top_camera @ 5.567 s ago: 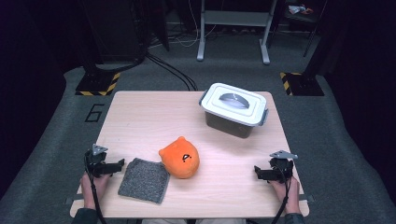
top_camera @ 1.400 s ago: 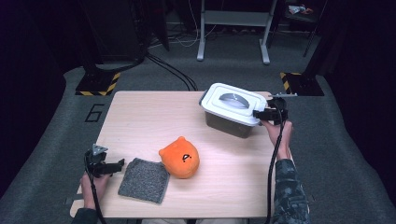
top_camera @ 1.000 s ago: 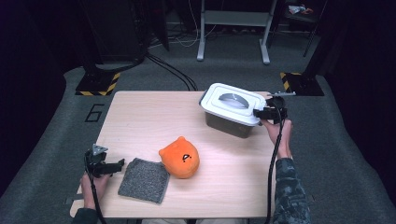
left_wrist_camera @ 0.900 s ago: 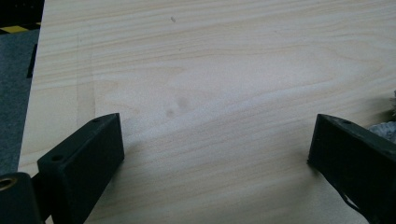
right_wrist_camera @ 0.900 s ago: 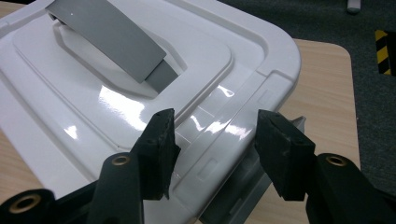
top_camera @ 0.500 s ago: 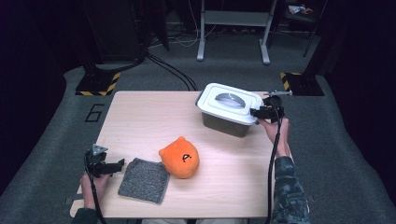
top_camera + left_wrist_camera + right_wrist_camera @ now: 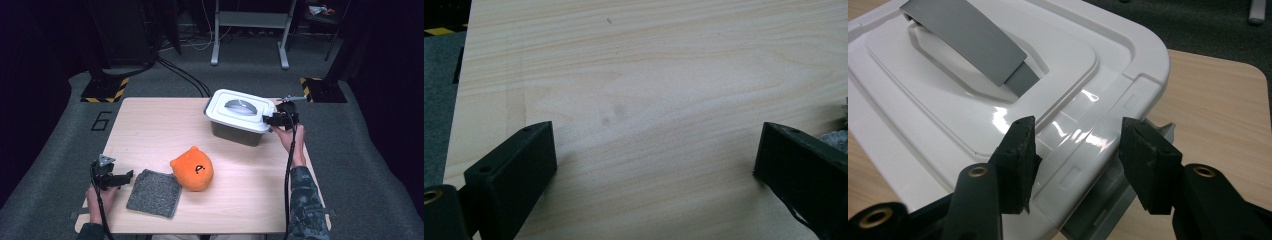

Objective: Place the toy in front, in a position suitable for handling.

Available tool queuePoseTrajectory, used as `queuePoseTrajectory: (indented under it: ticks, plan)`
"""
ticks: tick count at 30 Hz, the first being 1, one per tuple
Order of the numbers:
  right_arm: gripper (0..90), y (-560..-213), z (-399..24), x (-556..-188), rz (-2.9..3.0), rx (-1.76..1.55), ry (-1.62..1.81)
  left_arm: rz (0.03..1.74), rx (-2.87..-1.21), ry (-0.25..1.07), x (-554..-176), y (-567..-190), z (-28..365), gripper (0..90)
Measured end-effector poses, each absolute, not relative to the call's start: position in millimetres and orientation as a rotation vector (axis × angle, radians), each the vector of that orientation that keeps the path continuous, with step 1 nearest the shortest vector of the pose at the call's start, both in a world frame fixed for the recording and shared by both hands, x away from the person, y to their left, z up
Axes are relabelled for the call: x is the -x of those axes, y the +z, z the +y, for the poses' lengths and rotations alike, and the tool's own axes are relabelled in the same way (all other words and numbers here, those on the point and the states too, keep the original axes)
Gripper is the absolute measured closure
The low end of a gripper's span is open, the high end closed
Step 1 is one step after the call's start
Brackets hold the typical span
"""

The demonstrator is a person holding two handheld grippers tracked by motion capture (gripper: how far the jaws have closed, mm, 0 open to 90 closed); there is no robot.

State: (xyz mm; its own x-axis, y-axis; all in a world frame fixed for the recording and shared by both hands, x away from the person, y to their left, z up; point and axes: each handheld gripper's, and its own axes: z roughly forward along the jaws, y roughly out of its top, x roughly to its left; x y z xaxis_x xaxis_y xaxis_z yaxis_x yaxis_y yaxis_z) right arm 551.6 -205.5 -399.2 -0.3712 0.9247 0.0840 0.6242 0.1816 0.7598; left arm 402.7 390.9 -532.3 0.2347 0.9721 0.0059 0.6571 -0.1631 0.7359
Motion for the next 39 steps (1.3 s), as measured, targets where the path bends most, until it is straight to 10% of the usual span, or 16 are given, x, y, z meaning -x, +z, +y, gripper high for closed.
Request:
queuePoseTrajectory:
  ticks: [39]
  plan:
    - [48.5,-400.9,-147.9,-568.7,2.145,-1.378,1.086,1.487,-1.897,0.668,-402.5,-532.4,390.6,3.2]
